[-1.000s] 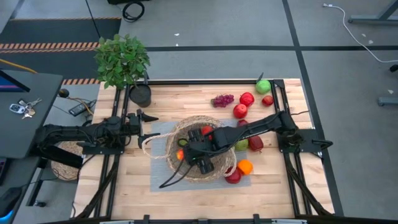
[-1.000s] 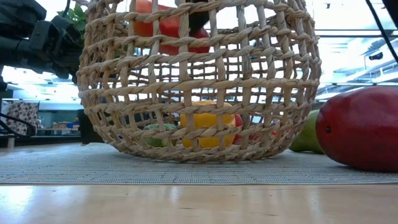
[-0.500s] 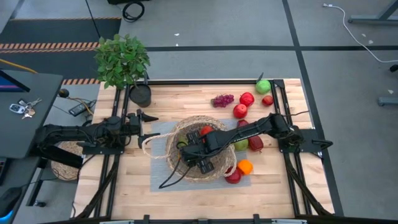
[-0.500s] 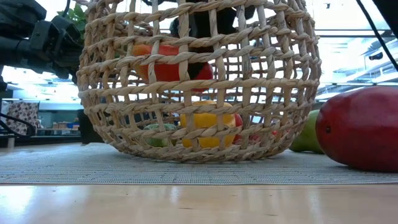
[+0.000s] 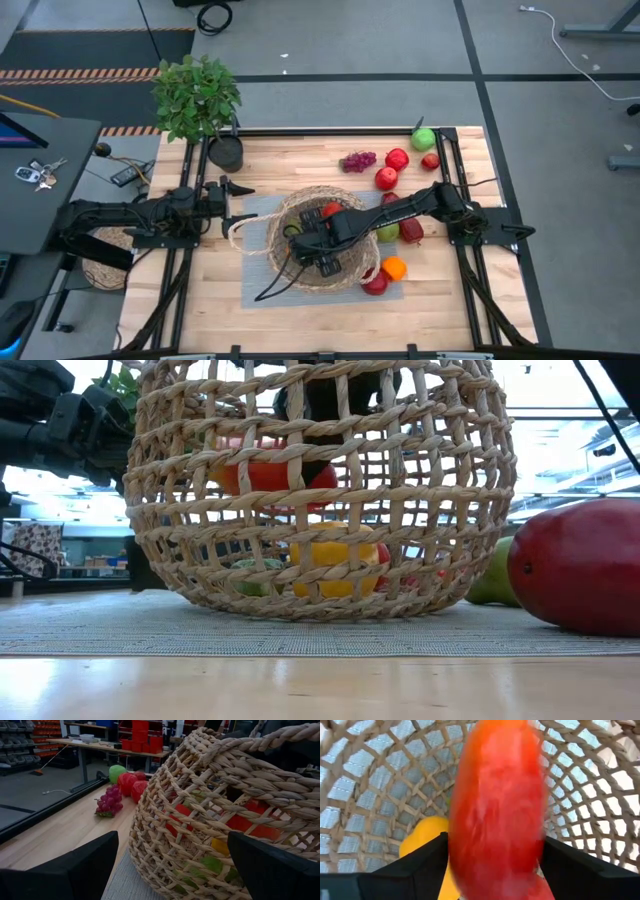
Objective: Build produce basket
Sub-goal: Put the red mango into the basket, then put the bottom dark red apple into the basket
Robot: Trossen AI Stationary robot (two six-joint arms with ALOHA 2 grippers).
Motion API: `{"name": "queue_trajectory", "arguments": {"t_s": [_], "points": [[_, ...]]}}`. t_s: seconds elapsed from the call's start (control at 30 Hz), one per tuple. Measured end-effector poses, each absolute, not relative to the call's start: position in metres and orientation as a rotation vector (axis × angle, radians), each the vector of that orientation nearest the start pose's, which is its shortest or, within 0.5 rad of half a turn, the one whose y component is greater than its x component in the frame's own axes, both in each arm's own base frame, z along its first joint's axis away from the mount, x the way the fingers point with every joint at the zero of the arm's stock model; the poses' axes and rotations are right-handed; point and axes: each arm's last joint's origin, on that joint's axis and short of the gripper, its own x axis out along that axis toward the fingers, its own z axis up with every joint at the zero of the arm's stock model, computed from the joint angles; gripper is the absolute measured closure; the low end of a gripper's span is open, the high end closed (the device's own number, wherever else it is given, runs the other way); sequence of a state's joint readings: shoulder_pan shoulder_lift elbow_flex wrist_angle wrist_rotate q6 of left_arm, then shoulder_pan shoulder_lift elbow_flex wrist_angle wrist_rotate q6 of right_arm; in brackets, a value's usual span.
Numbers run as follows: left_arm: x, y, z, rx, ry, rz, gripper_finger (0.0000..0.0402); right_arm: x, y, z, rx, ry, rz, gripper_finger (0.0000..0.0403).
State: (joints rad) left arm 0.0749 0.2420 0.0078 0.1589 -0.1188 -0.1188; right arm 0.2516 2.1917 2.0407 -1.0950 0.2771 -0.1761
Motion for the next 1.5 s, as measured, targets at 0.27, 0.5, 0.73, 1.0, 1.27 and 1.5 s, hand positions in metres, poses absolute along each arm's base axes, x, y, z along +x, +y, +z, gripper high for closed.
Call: {"name": "queue_trajectory", "arguments": {"t_s": [0.27, 0.5, 0.73, 1.0, 1.27, 1.5], "points": [[0.112, 0.012, 0.161, -0.116, 0.064, 0.198, 0.0019, 0.435, 0.104, 0.271, -0.505, 1.160, 0.037, 0.0042], [0.112, 0.012, 0.161, -0.117, 0.064, 0.198, 0.0019, 0.409, 0.103, 0.326, -0.514, 1.025, -0.026, 0.0027], [0.112, 0.012, 0.161, -0.117, 0.064, 0.198, 0.0019, 0.366, 0.086, 0.391, -0.411, 0.873, -0.111, 0.0039], [0.112, 0.012, 0.161, -0.116, 0.064, 0.197, 0.0019, 0.305, 0.050, 0.432, -0.295, 0.864, -0.406, 0.0054], [0.112, 0.012, 0.161, -0.117, 0.063, 0.198, 0.0019, 0.253, 0.034, 0.416, -0.181, 0.888, -0.516, 0.0055], [0.112, 0.012, 0.161, -0.117, 0.063, 0.197, 0.0019, 0.218, 0.030, 0.370, -0.022, 0.929, -0.541, 0.0055]]}}
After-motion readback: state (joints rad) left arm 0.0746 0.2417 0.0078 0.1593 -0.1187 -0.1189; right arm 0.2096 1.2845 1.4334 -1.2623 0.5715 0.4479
